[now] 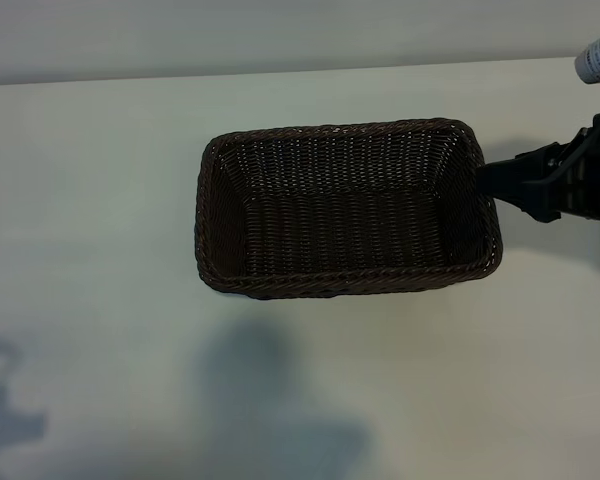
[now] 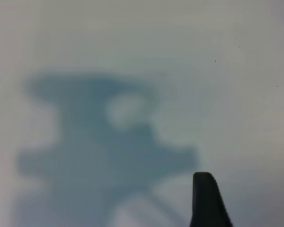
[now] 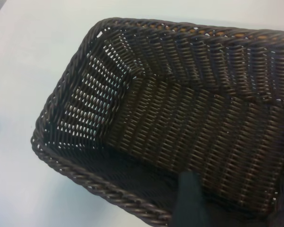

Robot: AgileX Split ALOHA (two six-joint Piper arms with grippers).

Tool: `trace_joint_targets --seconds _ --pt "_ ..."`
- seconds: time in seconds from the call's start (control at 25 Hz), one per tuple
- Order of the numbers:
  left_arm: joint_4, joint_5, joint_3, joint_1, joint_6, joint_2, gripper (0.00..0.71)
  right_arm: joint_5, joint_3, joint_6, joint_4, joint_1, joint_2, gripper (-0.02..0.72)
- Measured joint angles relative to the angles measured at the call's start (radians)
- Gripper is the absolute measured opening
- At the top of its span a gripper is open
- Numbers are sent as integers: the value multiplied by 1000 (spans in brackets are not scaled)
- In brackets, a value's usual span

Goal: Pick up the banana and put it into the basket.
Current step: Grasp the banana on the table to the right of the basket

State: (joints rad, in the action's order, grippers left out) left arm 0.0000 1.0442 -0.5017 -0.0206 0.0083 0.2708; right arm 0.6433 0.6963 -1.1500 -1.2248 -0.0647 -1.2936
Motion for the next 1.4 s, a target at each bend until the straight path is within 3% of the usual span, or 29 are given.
trace_joint_targets --seconds 0.28,0.48,0.72,1.16,1.24,1.4 --pt "0 7 -2 0 0 -275 446 4 54 82 30 0 -4 540" --pt "-6 8 0 0 0 -278 446 19 146 201 148 0 -21 540" --pt "-6 7 2 0 3 -278 446 100 342 446 391 0 -136 540" --pt "-6 7 2 0 3 -278 446 277 654 925 1004 0 -367 540" --pt "-6 7 2 0 3 -278 446 291 660 971 1100 1 -391 540" --pt "-6 7 2 0 3 -278 446 334 664 990 1171 31 -448 540"
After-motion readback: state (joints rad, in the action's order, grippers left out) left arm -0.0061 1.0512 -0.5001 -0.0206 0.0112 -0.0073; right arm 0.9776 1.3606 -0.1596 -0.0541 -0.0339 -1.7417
